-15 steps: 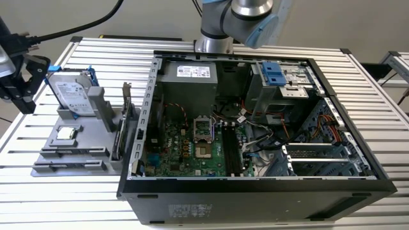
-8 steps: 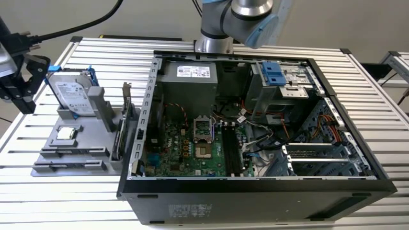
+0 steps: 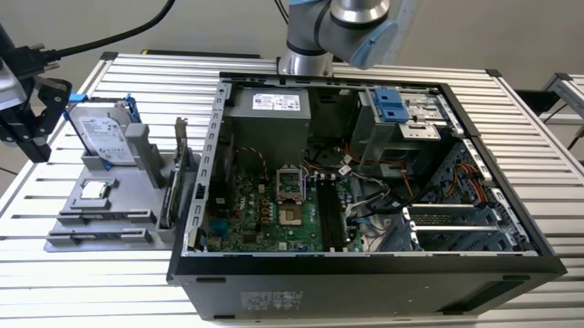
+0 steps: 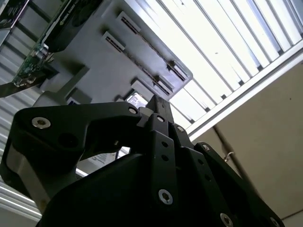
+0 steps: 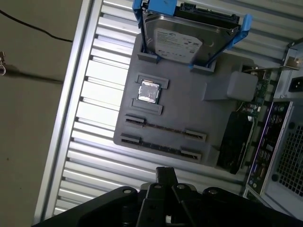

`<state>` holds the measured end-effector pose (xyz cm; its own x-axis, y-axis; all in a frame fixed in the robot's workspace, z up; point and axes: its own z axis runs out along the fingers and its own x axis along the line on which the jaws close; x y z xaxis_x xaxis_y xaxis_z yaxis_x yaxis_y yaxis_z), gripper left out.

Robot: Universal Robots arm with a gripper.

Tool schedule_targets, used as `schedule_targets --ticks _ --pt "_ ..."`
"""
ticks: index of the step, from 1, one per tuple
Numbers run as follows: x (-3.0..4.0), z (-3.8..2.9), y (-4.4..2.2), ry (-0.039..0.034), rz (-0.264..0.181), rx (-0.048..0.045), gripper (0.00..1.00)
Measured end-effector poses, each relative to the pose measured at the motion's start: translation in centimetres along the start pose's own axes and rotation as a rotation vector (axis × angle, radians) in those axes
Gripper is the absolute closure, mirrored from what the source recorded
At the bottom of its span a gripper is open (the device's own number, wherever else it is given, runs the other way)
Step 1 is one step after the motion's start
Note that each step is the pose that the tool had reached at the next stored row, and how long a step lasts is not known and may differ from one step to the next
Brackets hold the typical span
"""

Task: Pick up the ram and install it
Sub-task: 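Pick up the ram and move it above insertion slot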

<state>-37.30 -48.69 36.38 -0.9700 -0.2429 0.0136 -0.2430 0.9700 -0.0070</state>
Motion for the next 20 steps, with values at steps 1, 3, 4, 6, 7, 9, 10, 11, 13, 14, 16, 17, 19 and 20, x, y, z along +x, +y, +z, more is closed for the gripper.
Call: schedule_targets --ticks 1,3,4,6,7,9,10,11,13,14,16,17,19,20 --pt "0.0 0.0 0.0 0.0 -0.002 0.0 1.0" --pt "0.0 0.0 0.0 -0.0001 -0.007 0.0001 1.0" --pt "0.0 0.0 0.0 -0.0001 -0.009 0.0001 1.0" --pt "0.0 0.0 0.0 -0.0001 -0.013 0.0001 1.0" --pt "0.0 0.01 0.0 -0.0002 -0.015 0.0001 1.0" --pt "0.01 0.01 0.0 -0.0003 -0.019 0.0002 1.0" --pt "0.0 0.01 0.0 -0.0004 -0.021 0.0002 1.0" --pt "0.0 0.01 0.0 -0.0003 -0.023 0.0002 1.0" --pt "0.01 0.01 0.0 -0.0004 -0.028 0.0003 1.0" --pt "0.0 0.01 0.0 -0.0004 -0.03 0.0003 1.0" --pt "0.0 0.0 0.0 -0.0003 -0.033 0.0004 1.0" --pt "0.0 0.0 0.0 -0.0002 -0.035 0.0004 1.0" --pt "0.0 0.0 0.0 -0.0003 -0.039 0.0005 1.0" --pt "0.0 0.0 0.0 -0.0003 -0.041 0.0005 1.0"
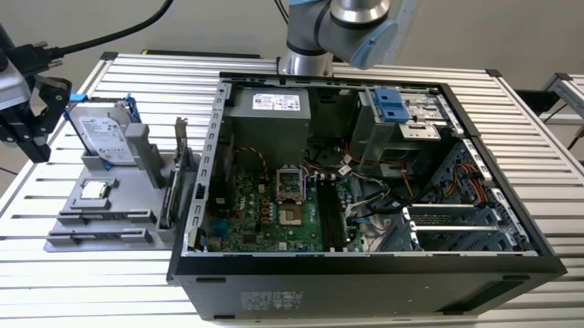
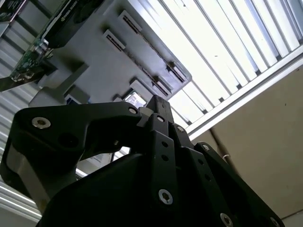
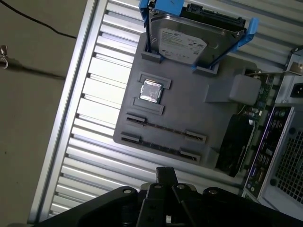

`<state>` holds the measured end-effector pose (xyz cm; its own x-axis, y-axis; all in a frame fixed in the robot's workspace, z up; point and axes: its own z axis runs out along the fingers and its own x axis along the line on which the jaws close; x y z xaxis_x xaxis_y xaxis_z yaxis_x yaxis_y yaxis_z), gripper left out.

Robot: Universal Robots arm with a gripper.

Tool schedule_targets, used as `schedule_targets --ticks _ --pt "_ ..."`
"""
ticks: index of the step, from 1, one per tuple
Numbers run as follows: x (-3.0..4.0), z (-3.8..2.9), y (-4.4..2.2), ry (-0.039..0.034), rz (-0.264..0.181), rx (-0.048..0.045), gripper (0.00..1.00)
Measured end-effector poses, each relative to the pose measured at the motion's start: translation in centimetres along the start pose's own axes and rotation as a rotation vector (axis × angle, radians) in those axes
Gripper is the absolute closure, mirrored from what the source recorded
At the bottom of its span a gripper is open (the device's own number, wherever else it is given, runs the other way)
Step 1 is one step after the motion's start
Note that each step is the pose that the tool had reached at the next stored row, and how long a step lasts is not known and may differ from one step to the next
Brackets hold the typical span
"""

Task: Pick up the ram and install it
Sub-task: 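Pick up the ram and move it above insertion slot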

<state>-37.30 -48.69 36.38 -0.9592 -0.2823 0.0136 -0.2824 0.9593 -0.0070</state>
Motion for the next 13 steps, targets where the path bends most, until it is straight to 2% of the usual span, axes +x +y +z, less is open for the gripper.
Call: schedule_targets --ticks 13 --pt "0.0 0.0 0.0 -0.0002 -0.028 0.0004 1.0"
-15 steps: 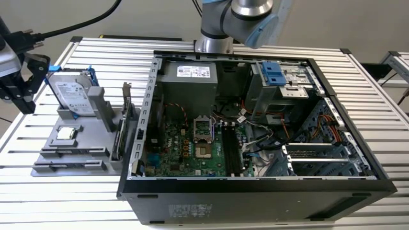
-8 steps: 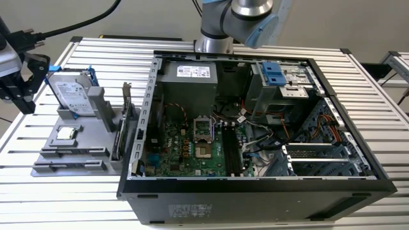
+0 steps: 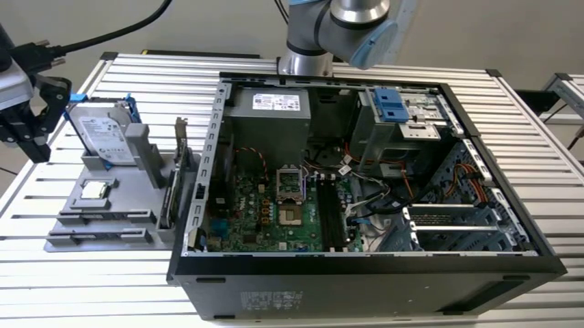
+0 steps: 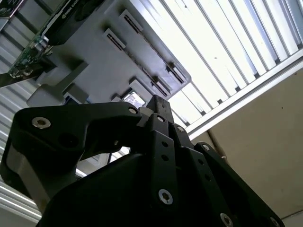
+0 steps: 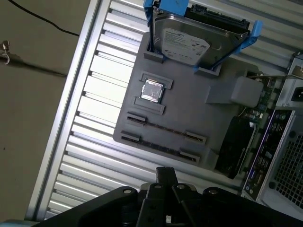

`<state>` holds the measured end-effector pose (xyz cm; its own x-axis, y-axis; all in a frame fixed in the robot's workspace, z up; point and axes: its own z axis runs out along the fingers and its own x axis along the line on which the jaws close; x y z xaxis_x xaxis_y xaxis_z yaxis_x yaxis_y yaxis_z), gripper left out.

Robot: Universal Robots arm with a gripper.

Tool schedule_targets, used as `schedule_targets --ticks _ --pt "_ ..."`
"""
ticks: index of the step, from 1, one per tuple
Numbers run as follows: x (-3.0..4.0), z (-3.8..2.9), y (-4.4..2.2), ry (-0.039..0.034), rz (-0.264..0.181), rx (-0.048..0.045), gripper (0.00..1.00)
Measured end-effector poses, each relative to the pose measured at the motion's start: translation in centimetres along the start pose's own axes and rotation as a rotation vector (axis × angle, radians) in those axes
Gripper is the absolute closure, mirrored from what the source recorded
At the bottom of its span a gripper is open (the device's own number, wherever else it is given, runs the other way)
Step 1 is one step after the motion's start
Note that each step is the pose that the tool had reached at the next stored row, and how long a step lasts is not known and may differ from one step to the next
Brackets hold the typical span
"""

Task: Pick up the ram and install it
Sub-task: 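Pick up the ram and move it above insertion slot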

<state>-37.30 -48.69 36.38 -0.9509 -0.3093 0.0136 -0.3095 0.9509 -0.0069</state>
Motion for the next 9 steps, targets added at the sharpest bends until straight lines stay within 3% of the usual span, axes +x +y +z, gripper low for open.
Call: schedule_targets --ticks 9 --pt "0.0 0.0 0.0 -0.0001 -0.02 0.0003 1.0"
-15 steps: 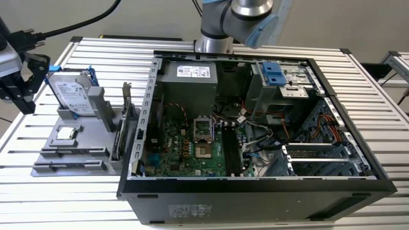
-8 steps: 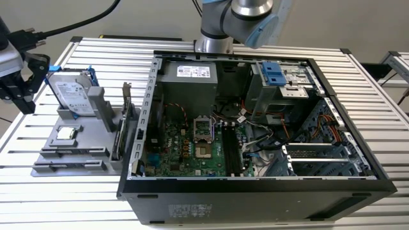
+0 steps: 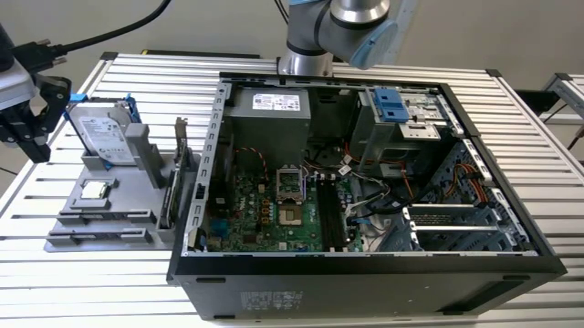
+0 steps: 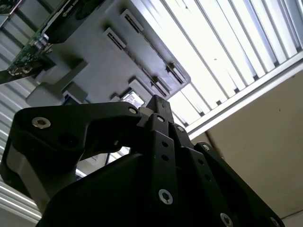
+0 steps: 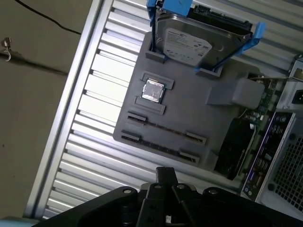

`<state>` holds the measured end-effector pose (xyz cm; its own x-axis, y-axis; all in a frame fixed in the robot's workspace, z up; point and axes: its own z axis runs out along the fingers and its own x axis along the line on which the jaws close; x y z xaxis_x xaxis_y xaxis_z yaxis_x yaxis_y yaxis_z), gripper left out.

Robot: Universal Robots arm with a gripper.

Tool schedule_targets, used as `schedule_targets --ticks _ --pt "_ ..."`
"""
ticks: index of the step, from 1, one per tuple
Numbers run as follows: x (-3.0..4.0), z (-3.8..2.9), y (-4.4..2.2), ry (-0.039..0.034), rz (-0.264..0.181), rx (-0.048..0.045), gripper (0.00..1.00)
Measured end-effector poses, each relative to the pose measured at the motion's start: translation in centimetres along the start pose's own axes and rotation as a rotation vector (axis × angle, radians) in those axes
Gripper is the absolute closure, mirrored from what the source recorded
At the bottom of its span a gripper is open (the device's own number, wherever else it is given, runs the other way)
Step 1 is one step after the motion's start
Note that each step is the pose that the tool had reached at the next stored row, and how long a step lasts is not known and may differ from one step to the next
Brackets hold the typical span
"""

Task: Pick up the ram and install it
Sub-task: 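Pick up the ram and move it above insertion slot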

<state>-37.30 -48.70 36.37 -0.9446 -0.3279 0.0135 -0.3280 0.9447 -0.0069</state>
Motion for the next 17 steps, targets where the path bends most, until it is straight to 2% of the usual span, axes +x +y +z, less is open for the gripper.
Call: schedule_targets --ticks 17 --pt "0.0 0.0 0.0 -0.0002 -0.034 0.0005 1.0"
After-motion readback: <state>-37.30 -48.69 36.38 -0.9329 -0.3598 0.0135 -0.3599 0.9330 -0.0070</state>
